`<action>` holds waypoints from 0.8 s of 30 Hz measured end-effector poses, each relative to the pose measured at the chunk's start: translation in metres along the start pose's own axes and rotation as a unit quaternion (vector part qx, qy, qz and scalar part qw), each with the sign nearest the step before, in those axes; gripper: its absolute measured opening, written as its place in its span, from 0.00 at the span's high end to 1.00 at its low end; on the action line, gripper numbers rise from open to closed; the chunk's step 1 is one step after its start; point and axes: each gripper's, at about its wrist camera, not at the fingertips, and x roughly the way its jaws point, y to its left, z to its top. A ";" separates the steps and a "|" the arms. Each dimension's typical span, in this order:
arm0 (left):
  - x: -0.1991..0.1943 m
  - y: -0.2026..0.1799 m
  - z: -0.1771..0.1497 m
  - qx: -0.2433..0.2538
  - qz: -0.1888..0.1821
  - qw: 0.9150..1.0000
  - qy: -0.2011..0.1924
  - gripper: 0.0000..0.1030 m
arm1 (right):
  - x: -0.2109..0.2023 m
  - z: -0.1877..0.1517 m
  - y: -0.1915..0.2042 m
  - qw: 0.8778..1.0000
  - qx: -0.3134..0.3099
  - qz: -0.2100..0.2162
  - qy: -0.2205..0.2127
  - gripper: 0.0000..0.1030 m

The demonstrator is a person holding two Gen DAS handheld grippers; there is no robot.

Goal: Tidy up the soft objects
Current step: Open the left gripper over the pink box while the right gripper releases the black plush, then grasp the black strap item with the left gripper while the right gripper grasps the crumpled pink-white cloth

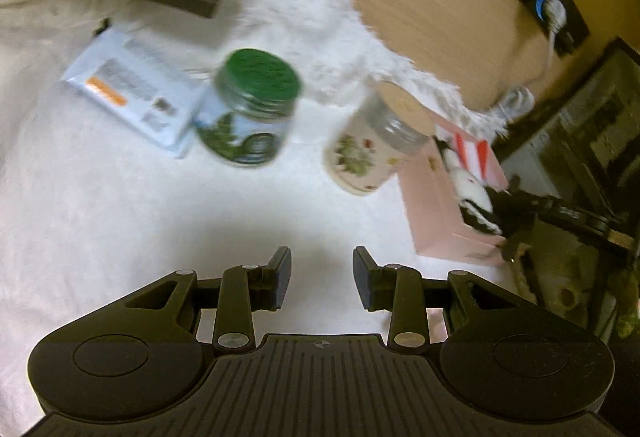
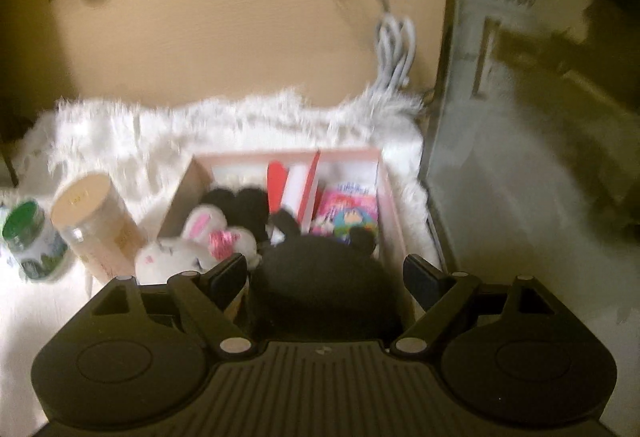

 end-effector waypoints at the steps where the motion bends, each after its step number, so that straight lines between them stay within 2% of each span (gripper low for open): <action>1: -0.002 0.006 0.000 -0.006 -0.001 1.000 -0.002 0.64 | 0.000 0.001 0.000 1.000 0.005 -0.017 -0.006 0.21; 2: -0.004 0.010 0.000 -0.010 -0.001 1.000 -0.003 0.64 | 0.004 0.003 0.000 0.999 0.012 -0.033 -0.003 0.29; 4: -0.007 0.019 0.001 -0.016 -0.003 1.000 -0.006 0.64 | 0.020 0.006 -0.003 0.999 0.033 -0.025 0.025 0.43; 5: -0.008 0.023 0.001 -0.018 -0.004 1.000 -0.007 0.64 | 0.030 0.005 -0.003 0.998 0.041 -0.018 0.044 0.42; 8: -0.010 0.032 0.001 -0.025 -0.003 1.000 -0.011 0.64 | 0.042 0.003 0.005 0.997 0.040 -0.043 0.047 0.42; 12: -0.012 0.046 0.001 -0.031 0.007 0.999 -0.015 0.64 | 0.037 0.007 0.013 0.997 0.018 -0.055 0.051 0.42; 15: -0.013 0.062 0.001 -0.039 0.027 0.999 -0.021 0.64 | 0.016 0.012 0.017 0.998 0.014 -0.049 0.035 0.37; 17: -0.012 0.072 0.003 -0.050 0.037 0.998 -0.024 0.64 | -0.003 0.016 0.025 0.999 0.013 -0.031 0.018 0.22; 20: -0.013 0.090 0.007 -0.067 0.045 0.996 -0.030 0.64 | -0.026 0.020 0.050 1.000 -0.013 0.000 -0.002 0.19; 24: -0.018 0.106 0.018 -0.085 0.060 0.993 -0.049 0.64 | -0.044 0.011 0.098 0.997 -0.055 0.046 -0.006 0.15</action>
